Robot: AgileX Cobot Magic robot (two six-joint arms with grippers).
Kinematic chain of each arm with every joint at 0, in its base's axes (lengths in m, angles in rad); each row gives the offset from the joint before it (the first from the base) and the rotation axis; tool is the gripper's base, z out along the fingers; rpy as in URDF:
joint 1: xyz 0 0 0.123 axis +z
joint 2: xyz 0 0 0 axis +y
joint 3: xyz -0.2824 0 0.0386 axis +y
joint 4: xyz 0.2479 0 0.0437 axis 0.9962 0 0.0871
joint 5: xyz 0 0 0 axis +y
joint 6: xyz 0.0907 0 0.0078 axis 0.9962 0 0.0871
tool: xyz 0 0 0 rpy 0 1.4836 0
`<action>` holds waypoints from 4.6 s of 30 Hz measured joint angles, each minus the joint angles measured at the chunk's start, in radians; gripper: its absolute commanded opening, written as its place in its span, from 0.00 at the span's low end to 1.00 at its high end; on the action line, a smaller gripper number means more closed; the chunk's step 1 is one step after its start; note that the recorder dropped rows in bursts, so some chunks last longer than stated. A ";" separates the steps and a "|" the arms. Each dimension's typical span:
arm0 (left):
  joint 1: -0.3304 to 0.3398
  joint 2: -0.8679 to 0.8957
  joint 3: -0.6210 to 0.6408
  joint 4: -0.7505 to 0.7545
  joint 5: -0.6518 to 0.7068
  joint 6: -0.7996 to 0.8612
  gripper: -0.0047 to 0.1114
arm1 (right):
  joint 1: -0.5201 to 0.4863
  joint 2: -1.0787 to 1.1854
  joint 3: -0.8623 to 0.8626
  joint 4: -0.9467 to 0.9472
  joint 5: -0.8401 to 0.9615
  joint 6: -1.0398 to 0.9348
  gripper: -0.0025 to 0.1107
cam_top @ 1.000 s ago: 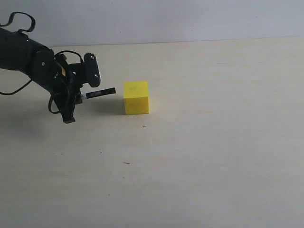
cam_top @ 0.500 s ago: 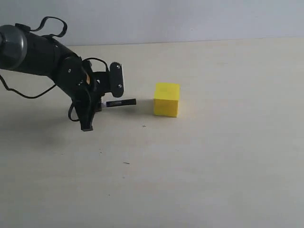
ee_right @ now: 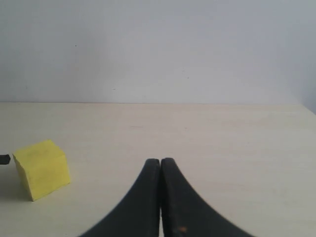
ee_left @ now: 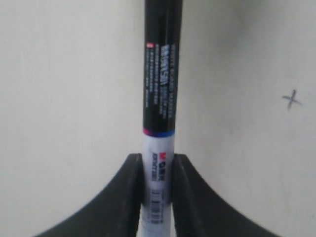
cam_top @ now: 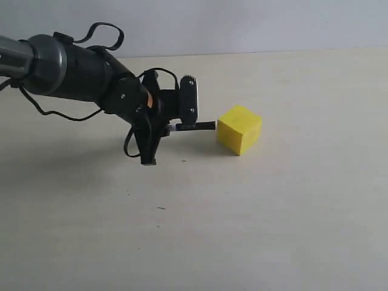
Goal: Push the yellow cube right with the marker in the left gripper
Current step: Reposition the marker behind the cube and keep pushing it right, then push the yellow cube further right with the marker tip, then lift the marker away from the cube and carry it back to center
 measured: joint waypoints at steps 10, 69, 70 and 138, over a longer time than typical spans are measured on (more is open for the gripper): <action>0.071 0.007 -0.004 0.003 0.146 -0.035 0.04 | 0.000 0.000 0.000 0.000 0.000 0.000 0.02; -0.170 0.264 -0.482 0.024 0.404 -0.190 0.04 | 0.000 0.000 0.000 0.000 0.000 0.000 0.02; -0.170 0.264 -0.482 0.024 0.432 -0.190 0.04 | 0.000 0.000 0.000 0.000 0.000 0.000 0.02; -0.169 -0.139 -0.244 0.001 0.738 -0.972 0.04 | 0.000 0.000 0.000 0.000 0.000 0.000 0.02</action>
